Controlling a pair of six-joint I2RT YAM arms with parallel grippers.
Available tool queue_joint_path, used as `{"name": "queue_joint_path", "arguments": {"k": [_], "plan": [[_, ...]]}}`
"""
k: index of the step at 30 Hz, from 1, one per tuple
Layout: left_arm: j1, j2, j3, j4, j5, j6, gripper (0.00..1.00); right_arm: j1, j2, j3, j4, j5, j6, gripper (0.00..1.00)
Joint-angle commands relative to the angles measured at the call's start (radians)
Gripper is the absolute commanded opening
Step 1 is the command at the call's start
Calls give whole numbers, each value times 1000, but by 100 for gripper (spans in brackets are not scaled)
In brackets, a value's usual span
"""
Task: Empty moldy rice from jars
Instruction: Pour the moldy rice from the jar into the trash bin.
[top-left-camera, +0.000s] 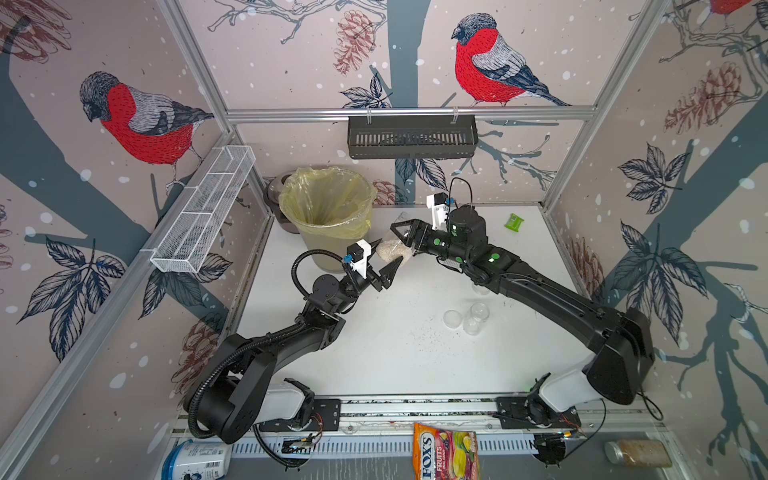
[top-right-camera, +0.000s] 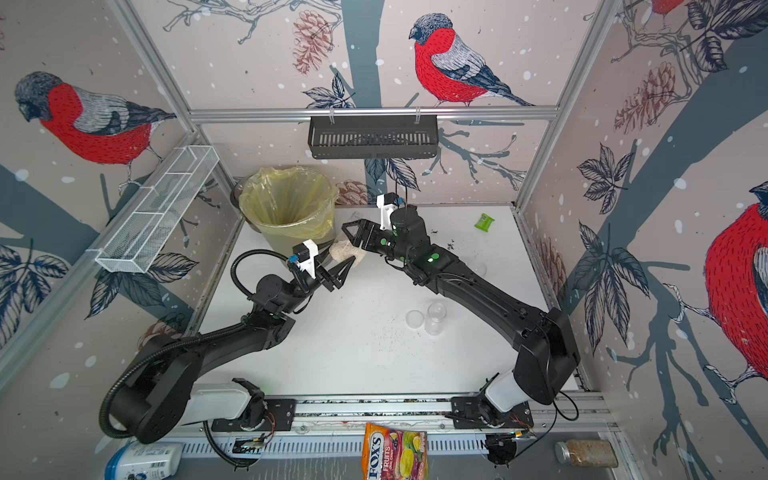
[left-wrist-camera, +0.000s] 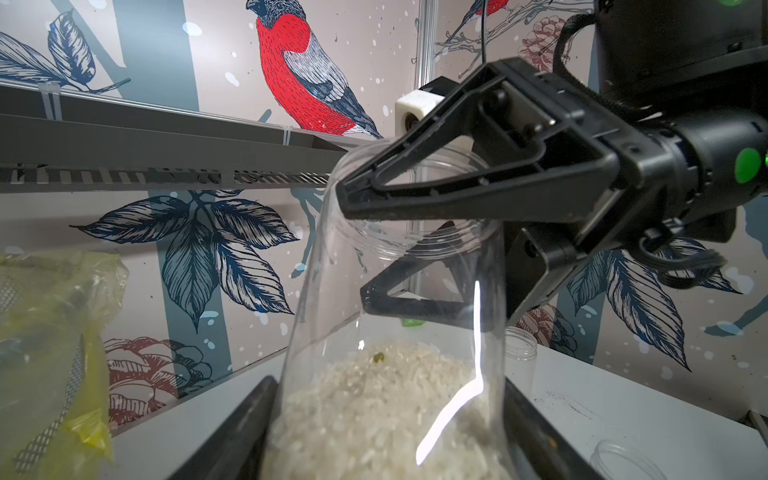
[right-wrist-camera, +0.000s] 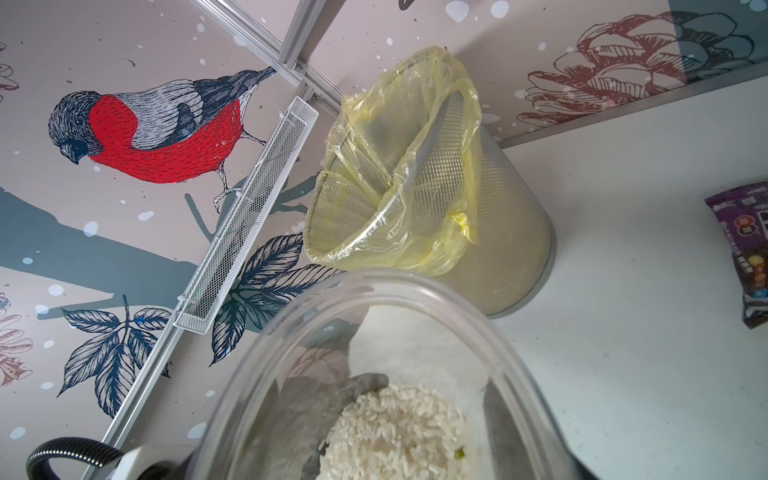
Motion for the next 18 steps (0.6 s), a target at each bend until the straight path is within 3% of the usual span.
{"name": "queue_joint_path", "arguments": {"k": [1, 18], "plan": [[1, -8, 2, 13, -4, 0, 74, 8, 7, 27, 39, -43, -7, 60], [7, -16, 6, -8, 31, -14, 82, 12, 18, 31, 58, -39, 12, 60]]}}
